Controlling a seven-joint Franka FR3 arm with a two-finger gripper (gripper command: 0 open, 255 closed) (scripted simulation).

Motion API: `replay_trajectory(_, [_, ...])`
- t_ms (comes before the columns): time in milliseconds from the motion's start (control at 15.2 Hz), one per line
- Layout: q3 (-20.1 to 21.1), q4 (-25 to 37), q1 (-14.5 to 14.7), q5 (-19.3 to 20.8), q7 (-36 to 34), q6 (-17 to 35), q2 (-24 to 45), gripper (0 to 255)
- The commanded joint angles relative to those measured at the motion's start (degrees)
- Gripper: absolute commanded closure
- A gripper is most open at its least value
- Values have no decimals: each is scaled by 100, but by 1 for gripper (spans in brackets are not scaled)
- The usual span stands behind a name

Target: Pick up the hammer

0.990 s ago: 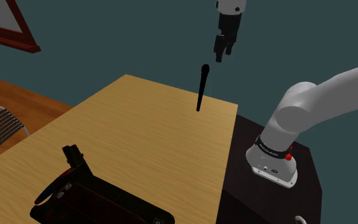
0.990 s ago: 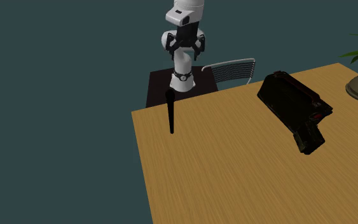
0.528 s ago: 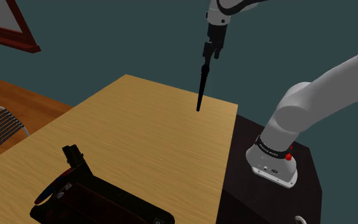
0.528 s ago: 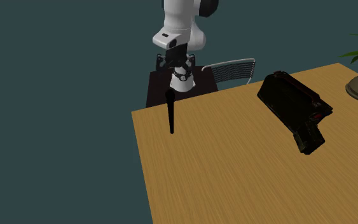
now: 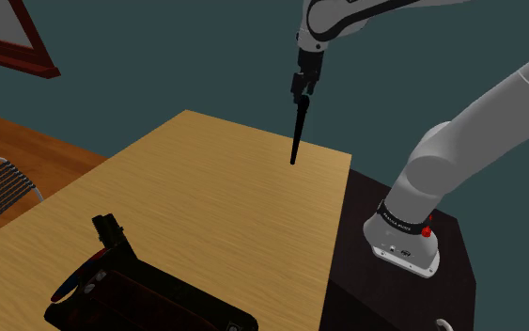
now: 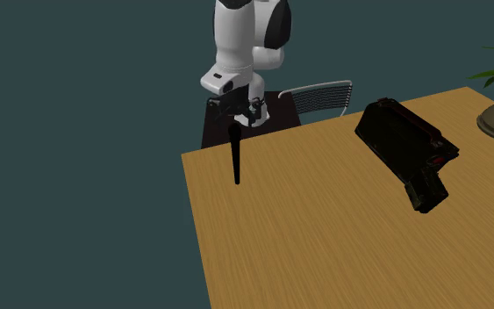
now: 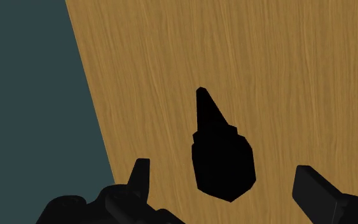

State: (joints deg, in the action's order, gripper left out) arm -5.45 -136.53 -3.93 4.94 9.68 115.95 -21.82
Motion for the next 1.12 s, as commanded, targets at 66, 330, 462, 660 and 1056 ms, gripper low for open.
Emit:
replay_trajectory(66, [-6, -182, -1, 6, -13, 257, 70, 0])
replay_trajectory(330, [-9, -209, -2, 7, -12, 300, 86, 255])
replay_trajectory(462, [-9, -206, -2, 7, -13, 300, 89, 255])
replay_trajectory(660, [-9, -203, -2, 7, -12, 297, 90, 255])
replay_trajectory(1056, [-1, -102, -1, 2, -8, 139, 33, 255])
